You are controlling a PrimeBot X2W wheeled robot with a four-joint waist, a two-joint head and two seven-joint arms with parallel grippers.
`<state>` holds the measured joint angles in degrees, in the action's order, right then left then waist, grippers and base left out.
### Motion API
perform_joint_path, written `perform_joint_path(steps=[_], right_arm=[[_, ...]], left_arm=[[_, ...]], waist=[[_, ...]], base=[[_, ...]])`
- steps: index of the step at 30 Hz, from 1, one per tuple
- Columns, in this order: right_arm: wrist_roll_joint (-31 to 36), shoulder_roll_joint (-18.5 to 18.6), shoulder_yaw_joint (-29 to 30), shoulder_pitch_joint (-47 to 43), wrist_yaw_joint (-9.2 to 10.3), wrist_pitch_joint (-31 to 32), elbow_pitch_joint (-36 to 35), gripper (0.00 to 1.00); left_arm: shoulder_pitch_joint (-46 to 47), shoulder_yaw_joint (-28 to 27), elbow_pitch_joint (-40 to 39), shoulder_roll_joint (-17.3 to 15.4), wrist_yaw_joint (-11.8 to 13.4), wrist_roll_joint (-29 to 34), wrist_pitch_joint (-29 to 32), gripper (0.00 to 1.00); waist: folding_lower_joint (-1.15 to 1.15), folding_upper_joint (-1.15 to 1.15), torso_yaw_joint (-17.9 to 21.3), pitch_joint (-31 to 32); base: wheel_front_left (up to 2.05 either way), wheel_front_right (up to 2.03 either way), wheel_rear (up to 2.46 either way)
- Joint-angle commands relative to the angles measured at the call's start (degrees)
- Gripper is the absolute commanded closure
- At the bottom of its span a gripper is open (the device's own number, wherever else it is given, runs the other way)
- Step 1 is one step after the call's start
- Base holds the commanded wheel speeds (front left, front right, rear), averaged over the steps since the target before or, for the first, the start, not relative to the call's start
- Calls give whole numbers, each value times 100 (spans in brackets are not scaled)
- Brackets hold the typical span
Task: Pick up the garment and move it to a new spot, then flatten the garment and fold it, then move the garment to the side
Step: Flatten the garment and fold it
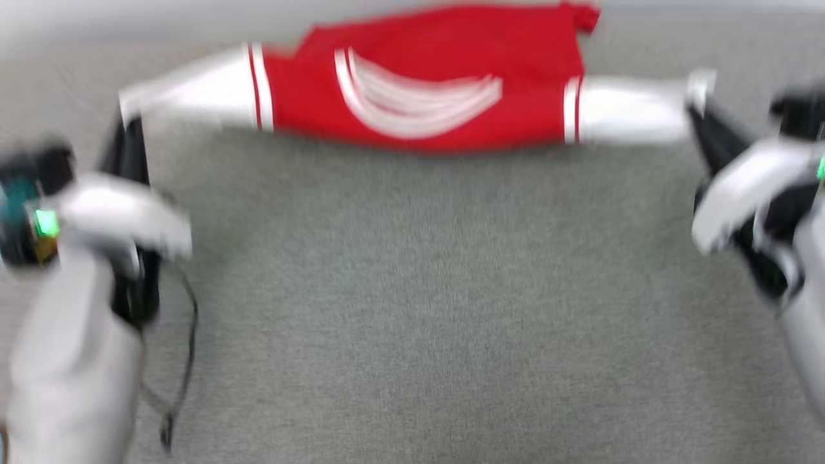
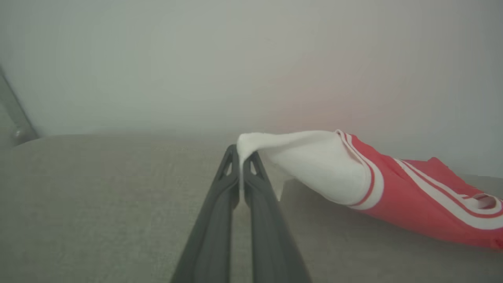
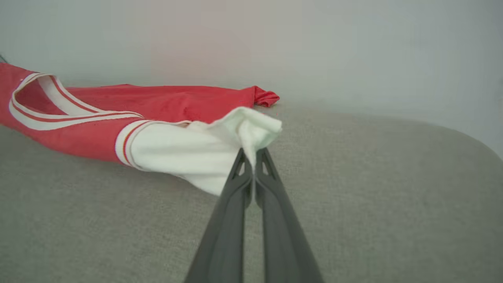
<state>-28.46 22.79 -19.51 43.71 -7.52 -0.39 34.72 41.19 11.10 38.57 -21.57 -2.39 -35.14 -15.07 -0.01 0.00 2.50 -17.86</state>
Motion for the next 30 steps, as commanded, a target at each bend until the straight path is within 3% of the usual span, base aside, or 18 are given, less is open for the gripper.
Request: perform_joint_path(steps=[1,6,15,25,26,27,28,30], right_arm=[[-66,44,12,-277,6,20,-83,100],[-301,106,149,-1565,6,192,-523,100],[-278,-110,753,-3709,6,716,-1488,100],[25,-550,1524,-5401,6,1412,-2295,100],[97,-609,1564,-5521,6,1489,-2357,80],[153,-661,1596,-5603,6,1550,-2452,53],[167,-693,1627,-5654,6,1613,-2544,0],[216,-740,1691,-5642,6,1698,-2749,0]], left_arm=[[-322,-31,-65,-6,47,-22,-12,100],[-1757,-91,-579,-20,257,-116,34,100],[-3888,-171,-1744,-162,929,-238,448,100],[-5267,-169,-2622,-100,1502,-296,745,100],[-5313,-152,-2678,-98,1518,-276,747,100],[-5333,-132,-2726,-106,1522,-248,746,100],[-5312,-108,-2775,-94,1507,-234,730,100],[-5244,-60,-2832,-69,1483,-214,704,100]], waist=[[1,0,-76,585],[1,0,-118,1071],[1,0,-212,1597],[1,0,-311,1666],[1,0,-333,1658],[1,0,-351,1639],[1,0,-374,1610],[1,0,-397,1588]], base=[[0,0,0],[0,0,0],[0,0,0],[0,0,0],[0,0,0],[0,0,0],[0,0,0],[0,0,0]])
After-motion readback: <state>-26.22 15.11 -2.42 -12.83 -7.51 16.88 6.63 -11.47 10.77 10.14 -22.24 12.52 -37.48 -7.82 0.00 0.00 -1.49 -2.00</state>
